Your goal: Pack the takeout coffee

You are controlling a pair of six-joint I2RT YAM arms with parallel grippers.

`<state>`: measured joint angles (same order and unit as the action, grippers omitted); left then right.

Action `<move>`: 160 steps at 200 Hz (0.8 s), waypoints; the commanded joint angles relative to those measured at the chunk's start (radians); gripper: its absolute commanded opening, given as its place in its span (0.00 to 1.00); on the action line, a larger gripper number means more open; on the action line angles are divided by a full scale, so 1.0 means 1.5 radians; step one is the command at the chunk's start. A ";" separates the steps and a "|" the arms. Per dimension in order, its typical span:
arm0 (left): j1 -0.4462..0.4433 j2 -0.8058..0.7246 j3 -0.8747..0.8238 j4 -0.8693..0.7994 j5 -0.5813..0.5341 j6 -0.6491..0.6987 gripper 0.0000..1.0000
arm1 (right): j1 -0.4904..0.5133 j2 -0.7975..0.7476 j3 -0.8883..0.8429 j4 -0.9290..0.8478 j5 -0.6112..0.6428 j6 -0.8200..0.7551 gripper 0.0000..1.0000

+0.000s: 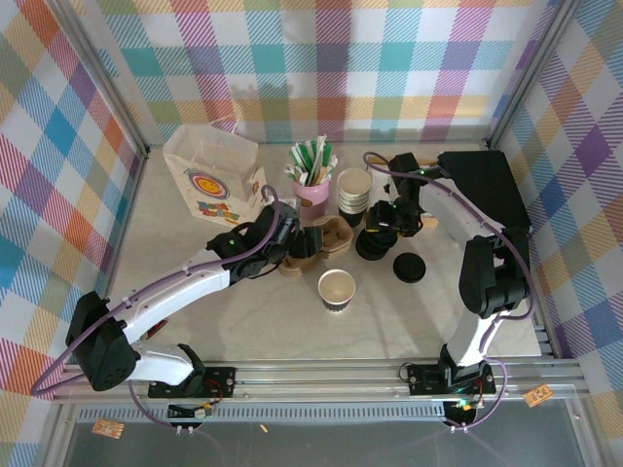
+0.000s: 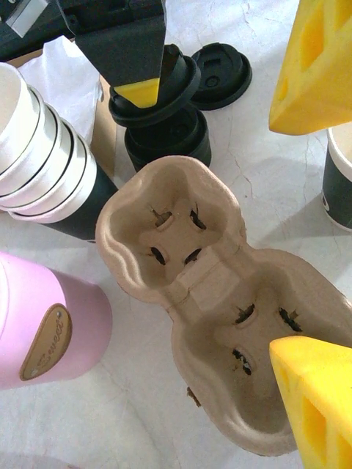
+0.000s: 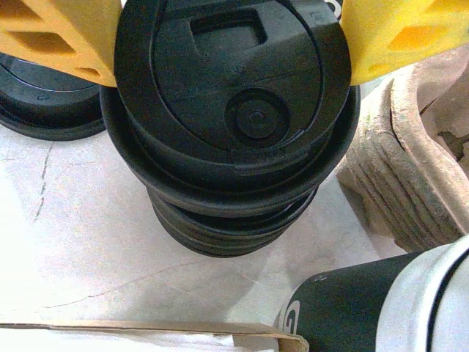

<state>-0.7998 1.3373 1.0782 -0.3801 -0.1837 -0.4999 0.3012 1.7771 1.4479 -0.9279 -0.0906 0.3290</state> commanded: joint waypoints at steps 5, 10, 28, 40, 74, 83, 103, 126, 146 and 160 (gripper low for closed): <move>0.003 -0.023 0.005 -0.017 -0.012 0.012 0.72 | 0.001 -0.022 -0.014 -0.004 -0.002 0.006 0.67; 0.003 -0.025 0.005 -0.018 -0.013 0.012 0.72 | 0.001 -0.023 -0.015 -0.004 -0.002 0.006 0.67; 0.002 -0.028 0.005 -0.020 -0.014 0.013 0.72 | 0.001 -0.022 -0.016 -0.001 -0.003 0.007 0.67; 0.003 -0.028 0.006 -0.022 -0.014 0.013 0.72 | 0.001 -0.021 -0.015 0.000 -0.003 0.006 0.67; 0.002 -0.030 0.010 -0.031 -0.016 0.013 0.72 | 0.001 -0.015 -0.013 0.002 -0.003 0.007 0.67; 0.003 -0.033 0.010 -0.034 -0.017 0.012 0.72 | 0.001 -0.015 -0.013 0.002 -0.002 0.007 0.67; 0.003 -0.037 0.011 -0.037 -0.021 0.012 0.72 | 0.002 -0.018 -0.013 -0.001 0.000 0.006 0.67; 0.003 -0.039 0.020 -0.048 -0.026 0.013 0.72 | 0.004 -0.028 -0.009 -0.016 0.005 0.000 0.67; 0.003 -0.044 0.029 -0.061 -0.034 0.015 0.72 | 0.011 -0.054 -0.012 -0.034 0.013 -0.006 0.67; 0.003 -0.051 0.034 -0.073 -0.045 0.016 0.72 | 0.018 -0.077 -0.016 -0.052 0.019 -0.009 0.67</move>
<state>-0.7994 1.2995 1.0851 -0.4442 -0.2096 -0.4992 0.3084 1.7550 1.4322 -0.9401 -0.0795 0.3279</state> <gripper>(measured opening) 0.718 0.668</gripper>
